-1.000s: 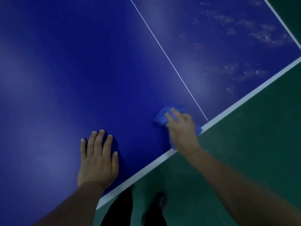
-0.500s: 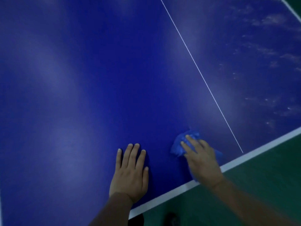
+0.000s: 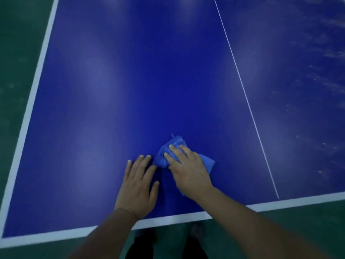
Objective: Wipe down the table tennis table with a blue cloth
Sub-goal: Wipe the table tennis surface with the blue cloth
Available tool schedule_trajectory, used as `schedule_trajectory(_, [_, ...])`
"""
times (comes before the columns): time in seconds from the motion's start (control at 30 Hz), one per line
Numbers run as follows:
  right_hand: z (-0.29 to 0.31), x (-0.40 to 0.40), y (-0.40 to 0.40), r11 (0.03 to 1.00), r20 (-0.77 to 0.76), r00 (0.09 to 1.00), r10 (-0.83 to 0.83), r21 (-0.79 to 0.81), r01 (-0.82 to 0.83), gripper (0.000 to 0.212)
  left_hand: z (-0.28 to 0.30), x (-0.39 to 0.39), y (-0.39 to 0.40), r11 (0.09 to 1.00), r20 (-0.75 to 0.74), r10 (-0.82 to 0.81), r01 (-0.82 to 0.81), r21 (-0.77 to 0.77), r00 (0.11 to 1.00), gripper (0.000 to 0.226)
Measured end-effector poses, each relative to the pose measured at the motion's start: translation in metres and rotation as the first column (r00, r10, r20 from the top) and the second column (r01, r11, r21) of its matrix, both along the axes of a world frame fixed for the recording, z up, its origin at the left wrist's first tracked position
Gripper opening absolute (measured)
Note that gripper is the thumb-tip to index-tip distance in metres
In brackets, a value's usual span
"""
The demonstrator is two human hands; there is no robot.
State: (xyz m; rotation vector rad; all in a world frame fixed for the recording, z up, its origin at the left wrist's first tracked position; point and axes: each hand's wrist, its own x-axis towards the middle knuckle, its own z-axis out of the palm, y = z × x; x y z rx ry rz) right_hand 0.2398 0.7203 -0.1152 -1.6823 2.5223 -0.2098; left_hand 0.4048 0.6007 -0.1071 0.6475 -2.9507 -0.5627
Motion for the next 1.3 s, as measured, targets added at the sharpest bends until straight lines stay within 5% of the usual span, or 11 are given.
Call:
schedule_trajectory(0.1, [0.004,-0.043,0.068,0.979,-0.005,0.979,-0.204,0.000,0.204,0.047,0.001,0.009,0.042,0.983,0.003,0.181,-0.181,-0.037,0.983,0.050])
schedule_trajectory(0.37, [0.011,-0.097,0.172,0.665,-0.015,0.664,-0.747,-0.023,0.747,0.046,0.000,-0.039,0.140,0.993,0.040,0.119,-0.118,-0.025,0.992,0.049])
schedule_trajectory(0.53, [-0.002,-0.038,0.144,0.987,-0.020,0.987,-0.158,0.022,0.159,0.050,-0.001,-0.066,0.164,0.988,-0.016,0.141,-0.142,-0.054,0.990,0.048])
schedule_trajectory(0.63, [-0.001,-0.103,0.199,0.963,-0.009,0.963,-0.269,0.019,0.269,0.050,-0.003,-0.079,0.178,0.991,0.024,0.125,-0.124,-0.045,0.992,0.050])
schedule_trajectory(0.77, [0.008,-0.211,0.293,0.656,-0.074,0.658,-0.749,0.053,0.753,0.051,-0.011,-0.088,0.185,0.991,0.132,0.111,-0.100,-0.084,0.985,0.057])
schedule_trajectory(0.87, [0.011,-0.217,0.285,0.398,-0.011,0.400,-0.917,0.061,0.915,0.052,-0.015,-0.086,0.184,0.989,0.151,0.112,-0.096,-0.112,0.982,0.059])
schedule_trajectory(0.93, [0.007,-0.176,0.246,0.535,-0.042,0.536,-0.843,0.037,0.844,0.052,-0.016,-0.085,0.184,0.989,0.156,0.114,-0.096,-0.114,0.981,0.059])
schedule_trajectory(1.03, [-0.003,-0.094,0.203,0.907,-0.061,0.911,-0.407,0.095,0.411,0.054,-0.015,-0.087,0.185,0.986,0.151,0.121,-0.101,-0.134,0.981,0.059])
schedule_trajectory(1.13, [-0.005,-0.116,0.226,0.960,-0.041,0.970,-0.241,0.140,0.244,0.056,-0.015,-0.087,0.185,0.984,0.150,0.128,-0.107,-0.141,0.980,0.059])
schedule_trajectory(1.2, [-0.005,-0.171,0.266,0.865,-0.111,0.877,-0.468,0.149,0.480,0.055,-0.016,-0.087,0.185,0.983,0.163,0.132,-0.109,-0.145,0.978,0.059])
schedule_trajectory(1.3, [0.008,-0.239,0.323,0.481,-0.049,0.492,-0.869,0.145,0.864,0.055,-0.015,-0.087,0.186,0.984,0.172,0.129,-0.105,-0.145,0.977,0.061])
